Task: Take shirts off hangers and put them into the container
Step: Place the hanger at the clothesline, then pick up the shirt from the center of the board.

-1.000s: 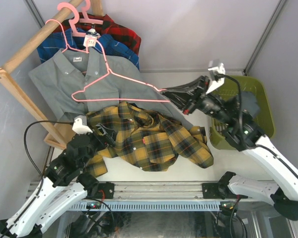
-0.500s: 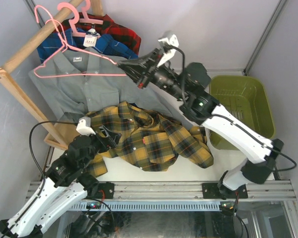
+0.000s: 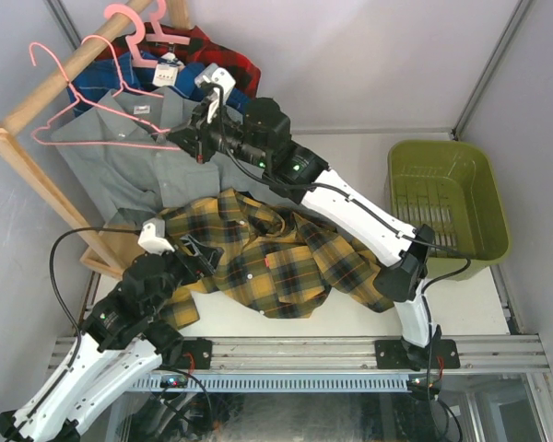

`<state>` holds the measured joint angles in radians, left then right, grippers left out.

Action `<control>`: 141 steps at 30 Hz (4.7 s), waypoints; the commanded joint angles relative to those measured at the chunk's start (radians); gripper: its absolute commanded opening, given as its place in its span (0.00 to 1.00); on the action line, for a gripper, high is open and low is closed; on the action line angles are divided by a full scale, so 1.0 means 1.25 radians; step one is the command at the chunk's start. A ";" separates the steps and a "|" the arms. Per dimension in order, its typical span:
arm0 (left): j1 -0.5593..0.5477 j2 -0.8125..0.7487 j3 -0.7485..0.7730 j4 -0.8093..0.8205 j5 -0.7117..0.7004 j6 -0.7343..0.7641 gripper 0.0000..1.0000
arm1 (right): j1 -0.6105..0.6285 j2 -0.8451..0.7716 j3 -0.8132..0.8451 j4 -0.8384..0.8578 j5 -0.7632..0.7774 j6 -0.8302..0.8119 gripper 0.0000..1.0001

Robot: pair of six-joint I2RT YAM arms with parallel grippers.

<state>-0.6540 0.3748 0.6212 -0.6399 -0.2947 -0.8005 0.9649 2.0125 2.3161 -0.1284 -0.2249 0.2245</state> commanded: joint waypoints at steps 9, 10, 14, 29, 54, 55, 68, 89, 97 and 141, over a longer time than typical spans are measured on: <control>0.004 0.033 0.039 0.018 -0.030 0.027 0.92 | 0.016 -0.096 -0.110 -0.027 0.009 -0.031 0.00; 0.004 0.038 0.041 0.019 -0.031 0.028 0.92 | 0.017 -0.099 -0.113 -0.034 0.004 -0.031 0.00; 0.004 0.045 0.043 0.026 -0.029 0.029 0.92 | 0.009 -0.115 -0.124 -0.079 -0.038 -0.031 0.00; 0.004 0.093 0.038 0.051 0.006 0.047 0.96 | -0.124 -0.496 -0.560 -0.083 -0.008 -0.031 0.00; 0.155 0.119 0.112 -0.088 -0.110 0.099 0.93 | -0.077 -0.081 -0.049 -0.346 -0.224 0.041 1.00; 0.180 0.118 0.111 -0.087 -0.098 0.121 0.93 | -0.078 -0.092 -0.066 -0.339 -0.209 0.038 1.00; 0.361 0.134 0.134 -0.101 -0.047 0.231 0.93 | -0.180 -0.469 -0.579 -0.101 -0.048 0.080 1.00; 0.376 0.094 0.074 0.019 0.349 0.182 0.97 | -0.231 -0.300 -0.812 -0.315 0.080 0.167 1.00; 0.376 0.094 0.076 0.023 0.352 0.169 0.96 | -0.101 -0.045 -0.647 -0.347 0.144 0.233 1.00; 0.377 0.092 0.039 0.036 0.332 0.170 0.95 | 0.140 -0.732 -1.201 -0.361 0.086 0.215 0.77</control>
<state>-0.1909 0.4789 0.6693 -0.6502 0.1047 -0.5762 1.1034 1.0794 0.6609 -0.4370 -0.0505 0.6151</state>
